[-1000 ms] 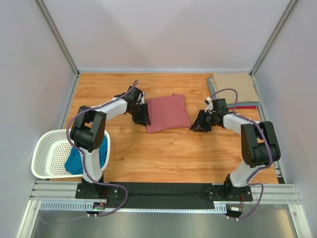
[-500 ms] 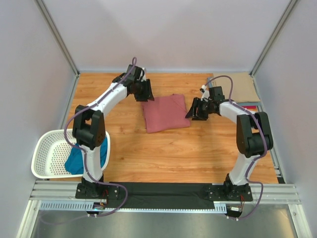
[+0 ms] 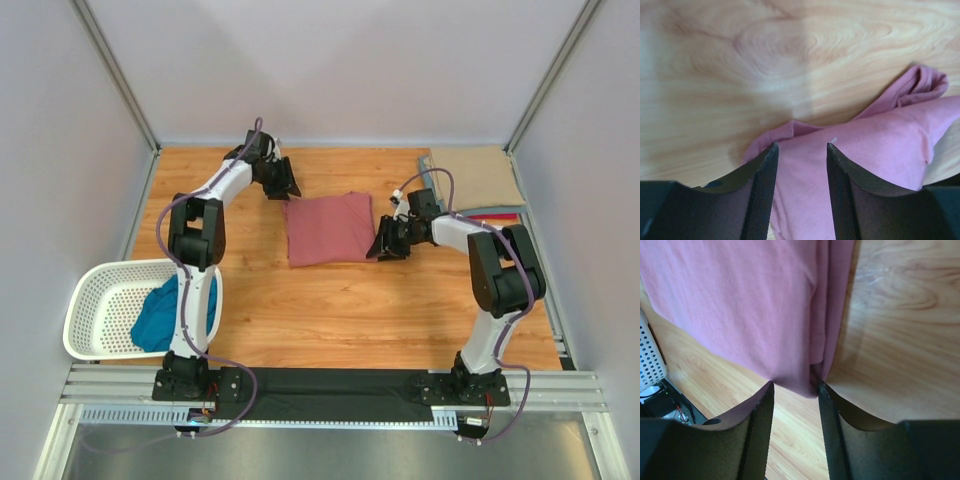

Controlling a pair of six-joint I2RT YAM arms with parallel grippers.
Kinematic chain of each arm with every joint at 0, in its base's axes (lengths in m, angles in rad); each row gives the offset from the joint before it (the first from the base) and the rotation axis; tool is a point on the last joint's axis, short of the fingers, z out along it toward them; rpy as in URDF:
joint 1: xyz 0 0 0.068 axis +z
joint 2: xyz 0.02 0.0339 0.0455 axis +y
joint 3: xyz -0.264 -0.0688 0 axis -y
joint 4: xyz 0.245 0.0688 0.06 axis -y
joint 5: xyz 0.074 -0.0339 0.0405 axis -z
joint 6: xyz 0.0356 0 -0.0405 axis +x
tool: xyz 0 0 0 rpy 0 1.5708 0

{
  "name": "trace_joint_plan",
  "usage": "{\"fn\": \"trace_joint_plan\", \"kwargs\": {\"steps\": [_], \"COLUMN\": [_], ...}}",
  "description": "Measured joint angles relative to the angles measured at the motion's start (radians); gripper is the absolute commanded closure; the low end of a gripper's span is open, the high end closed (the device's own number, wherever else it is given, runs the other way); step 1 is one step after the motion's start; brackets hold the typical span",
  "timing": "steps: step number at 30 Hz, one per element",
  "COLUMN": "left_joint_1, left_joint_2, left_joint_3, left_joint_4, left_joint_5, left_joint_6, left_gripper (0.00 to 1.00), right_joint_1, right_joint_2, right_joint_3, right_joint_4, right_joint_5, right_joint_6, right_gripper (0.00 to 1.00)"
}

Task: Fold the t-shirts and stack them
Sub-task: Fold the tshirt

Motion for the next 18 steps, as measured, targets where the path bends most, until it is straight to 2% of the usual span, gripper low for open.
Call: {"fn": "trace_joint_plan", "kwargs": {"steps": [5, 10, 14, 18], "left_joint_1": [0.021, 0.019, 0.016, 0.013], "left_joint_2": [0.002, -0.005, -0.069, -0.146], "left_joint_3": [0.058, 0.066, -0.025, -0.132], "left_joint_4": [0.000, -0.007, 0.001, 0.021], "left_joint_5": [0.031, 0.069, 0.081, 0.098], "left_joint_6": [0.034, 0.039, 0.033, 0.021], "left_gripper": [0.48, 0.47, 0.49, 0.50], "right_joint_1": [0.008, -0.025, -0.048, -0.057], "right_joint_2": [-0.047, -0.056, 0.008, 0.129], "right_joint_3": [0.016, 0.140, 0.330, 0.501], "right_joint_4": [-0.070, -0.113, -0.108, -0.095], "right_joint_5": [0.048, 0.096, 0.095, 0.075], "right_joint_6": [-0.002, -0.008, -0.043, -0.082], "right_gripper": [0.47, 0.46, 0.51, 0.51]}}
